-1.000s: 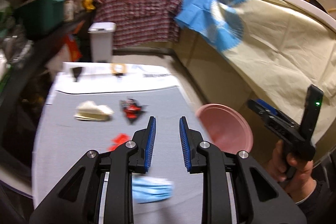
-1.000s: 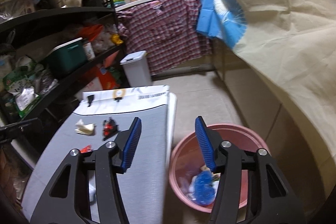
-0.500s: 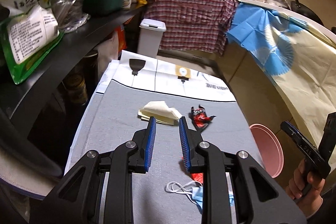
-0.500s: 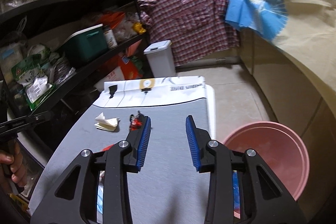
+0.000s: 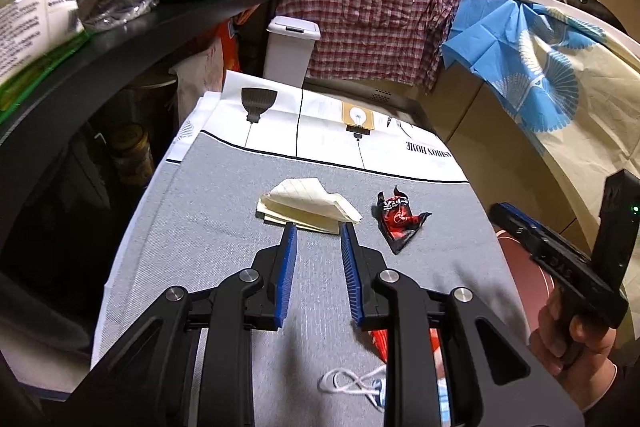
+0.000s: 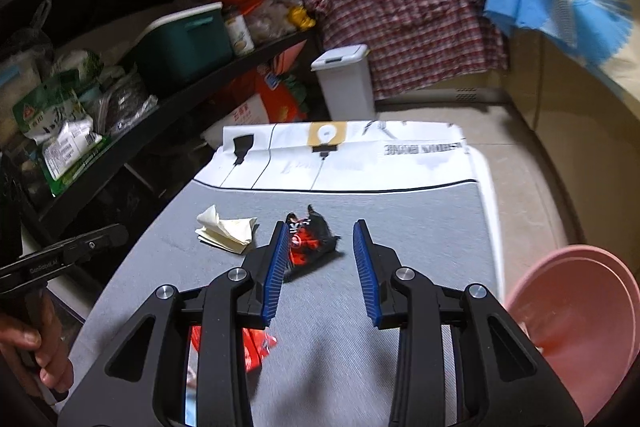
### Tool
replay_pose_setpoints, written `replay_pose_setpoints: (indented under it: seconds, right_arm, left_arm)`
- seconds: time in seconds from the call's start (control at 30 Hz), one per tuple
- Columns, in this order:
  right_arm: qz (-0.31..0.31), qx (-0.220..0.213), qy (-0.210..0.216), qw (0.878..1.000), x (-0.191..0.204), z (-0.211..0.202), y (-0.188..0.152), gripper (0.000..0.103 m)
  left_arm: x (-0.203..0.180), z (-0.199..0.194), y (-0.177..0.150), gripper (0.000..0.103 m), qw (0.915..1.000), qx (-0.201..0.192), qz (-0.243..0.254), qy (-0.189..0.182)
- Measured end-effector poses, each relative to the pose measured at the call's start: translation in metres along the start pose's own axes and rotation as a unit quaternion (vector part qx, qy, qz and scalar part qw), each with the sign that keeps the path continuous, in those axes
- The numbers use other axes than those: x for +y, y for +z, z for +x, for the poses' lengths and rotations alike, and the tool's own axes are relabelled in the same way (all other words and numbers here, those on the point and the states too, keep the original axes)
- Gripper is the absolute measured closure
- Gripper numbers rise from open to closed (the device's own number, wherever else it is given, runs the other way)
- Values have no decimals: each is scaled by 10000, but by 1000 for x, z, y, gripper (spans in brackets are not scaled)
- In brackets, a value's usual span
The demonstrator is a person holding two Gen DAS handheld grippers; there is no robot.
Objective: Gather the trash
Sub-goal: 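Grasp the red-black snack wrapper with the right tool while the left tool grasps the cream napkin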
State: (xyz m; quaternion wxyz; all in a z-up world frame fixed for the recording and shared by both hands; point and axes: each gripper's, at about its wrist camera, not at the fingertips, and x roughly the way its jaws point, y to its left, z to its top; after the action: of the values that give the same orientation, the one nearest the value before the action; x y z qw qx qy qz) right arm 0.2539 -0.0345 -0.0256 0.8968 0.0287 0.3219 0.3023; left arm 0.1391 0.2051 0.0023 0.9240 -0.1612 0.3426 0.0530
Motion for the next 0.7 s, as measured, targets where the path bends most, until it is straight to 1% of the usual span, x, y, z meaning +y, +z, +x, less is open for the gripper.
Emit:
replay_pose_setpoints:
  seconds: [0.13,0.27,0.33,0.4,0.43,0.47,0.53,0.7]
  right_arm:
    - [-76,177,52,9998,1,27,4,67]
    - [-128,318,143,9993,3,48,8,60]
    - [-224,397,185,9988,6,58,9,51]
    - [-341,420,177,9984,9,64,9,50]
    - [-407,458,186,9979,11,69,8,49]
    - [-437,496,199,9976,11,72,8,48]
    - [-491,574,216,9969,12,80,6,48]
    - [-593,795,172,9949,10,97,3,47]
  left_arm:
    - [-2,19,3,80,10000,67,-63,34]
    - [-3,42,5,80,9998,149,-120,105]
    - [-3,54,7,80,9996,212,-171,117]
    - [-5,64,10,79,9993,281,-205,121]
    - [-6,68,11,73,9992,320,-222,122]
    - [-7,73,11,62,9990,359,-231,118]
    - [-11,82,12,53,9986,452,-226,136]
    - [-15,101,13,53,9969,679,-251,306]
